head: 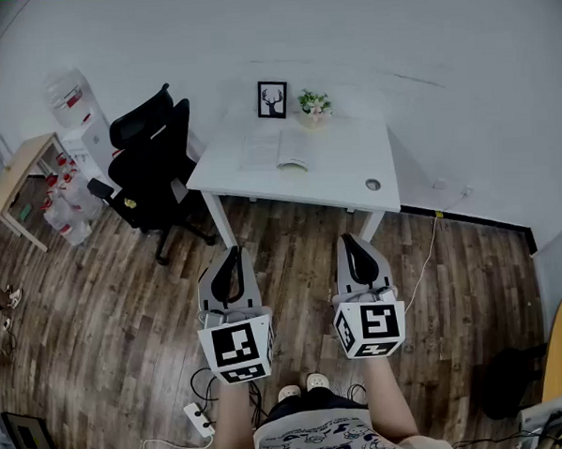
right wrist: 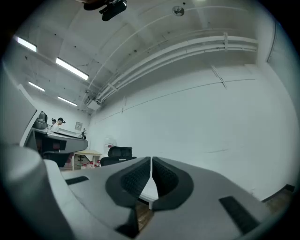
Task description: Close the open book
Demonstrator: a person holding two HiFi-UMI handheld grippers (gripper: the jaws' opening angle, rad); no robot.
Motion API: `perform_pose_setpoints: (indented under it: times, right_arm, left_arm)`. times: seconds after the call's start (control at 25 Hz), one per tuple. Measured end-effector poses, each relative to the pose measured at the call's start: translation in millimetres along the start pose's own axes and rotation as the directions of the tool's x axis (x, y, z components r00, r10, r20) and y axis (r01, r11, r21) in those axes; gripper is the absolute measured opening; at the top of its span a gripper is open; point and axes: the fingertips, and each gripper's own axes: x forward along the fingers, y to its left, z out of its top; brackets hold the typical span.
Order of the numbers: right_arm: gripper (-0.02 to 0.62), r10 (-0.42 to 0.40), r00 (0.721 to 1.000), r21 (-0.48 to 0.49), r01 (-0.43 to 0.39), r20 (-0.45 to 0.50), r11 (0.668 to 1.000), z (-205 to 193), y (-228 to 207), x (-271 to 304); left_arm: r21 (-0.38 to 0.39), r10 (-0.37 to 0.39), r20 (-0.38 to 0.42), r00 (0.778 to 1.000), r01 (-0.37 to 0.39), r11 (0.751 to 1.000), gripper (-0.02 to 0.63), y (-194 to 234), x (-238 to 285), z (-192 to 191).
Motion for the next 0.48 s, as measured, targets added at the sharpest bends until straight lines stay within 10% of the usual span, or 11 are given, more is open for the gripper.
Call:
perform_pose_setpoints:
  times: [0.48]
  right_arm:
    - [0.031,0.005,1.000,0.004,-0.005,-0.006,1.000,-9,-19,24]
  left_arm:
    - [0.006,0.006,-0.010,1.000,-0.006,1.000,0.032,-5,30,-7]
